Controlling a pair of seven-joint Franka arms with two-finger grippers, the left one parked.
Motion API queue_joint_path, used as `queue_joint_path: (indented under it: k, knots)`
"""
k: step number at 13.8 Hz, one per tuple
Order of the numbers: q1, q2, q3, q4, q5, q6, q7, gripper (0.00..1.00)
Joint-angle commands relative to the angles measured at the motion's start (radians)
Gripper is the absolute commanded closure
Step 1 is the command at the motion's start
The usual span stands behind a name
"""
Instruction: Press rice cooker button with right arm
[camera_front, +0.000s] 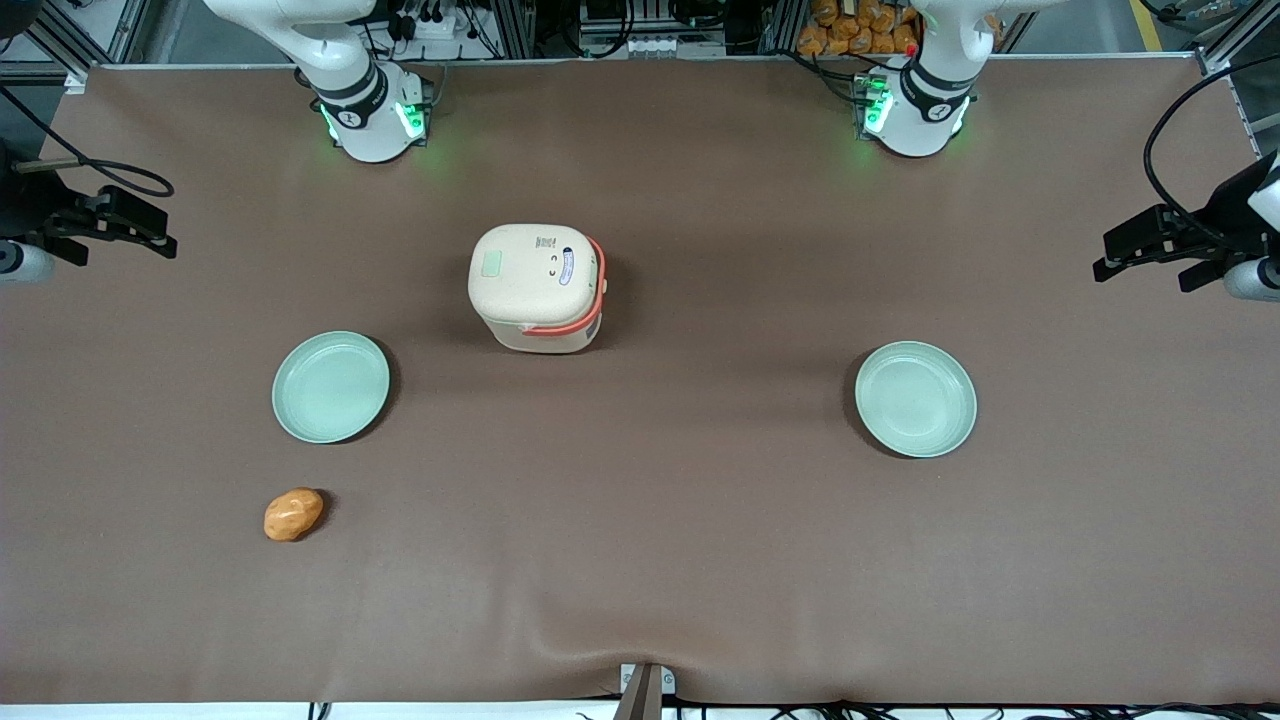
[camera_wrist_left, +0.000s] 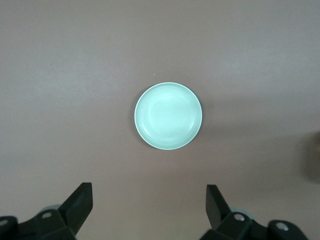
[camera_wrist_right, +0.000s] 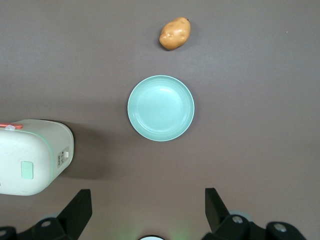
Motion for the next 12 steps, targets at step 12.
queue_joint_path:
  k: [12]
  knots:
    - [0.039, -0.005, 0.018, 0.012, 0.009, -0.006, 0.0, 0.0]
